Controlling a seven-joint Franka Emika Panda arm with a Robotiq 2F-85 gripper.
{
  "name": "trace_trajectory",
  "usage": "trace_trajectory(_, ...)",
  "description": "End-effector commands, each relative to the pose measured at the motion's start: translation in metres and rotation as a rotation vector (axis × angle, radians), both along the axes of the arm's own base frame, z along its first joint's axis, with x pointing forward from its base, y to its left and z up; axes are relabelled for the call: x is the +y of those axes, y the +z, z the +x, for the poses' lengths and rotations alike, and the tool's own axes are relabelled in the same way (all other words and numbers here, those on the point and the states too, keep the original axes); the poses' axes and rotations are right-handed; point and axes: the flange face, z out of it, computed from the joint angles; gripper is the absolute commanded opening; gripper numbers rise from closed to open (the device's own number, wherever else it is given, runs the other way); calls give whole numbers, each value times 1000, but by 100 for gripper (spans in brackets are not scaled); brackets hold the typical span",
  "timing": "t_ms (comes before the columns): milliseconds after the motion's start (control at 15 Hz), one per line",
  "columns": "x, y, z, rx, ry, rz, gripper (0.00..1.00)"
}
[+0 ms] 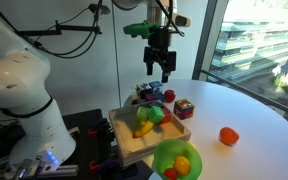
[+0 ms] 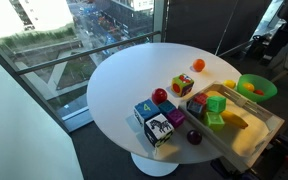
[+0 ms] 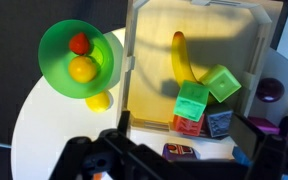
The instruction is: Place the green block on the tray then take the orange and green cube and put it on the table
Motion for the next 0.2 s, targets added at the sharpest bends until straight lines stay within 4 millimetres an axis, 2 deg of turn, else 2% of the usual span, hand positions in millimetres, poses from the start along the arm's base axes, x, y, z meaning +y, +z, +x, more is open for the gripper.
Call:
trace_trajectory(0, -1, 0, -1, 0, 0, 4, 100)
trace_trajectory(133, -1, 0, -3, -2, -2, 7, 100)
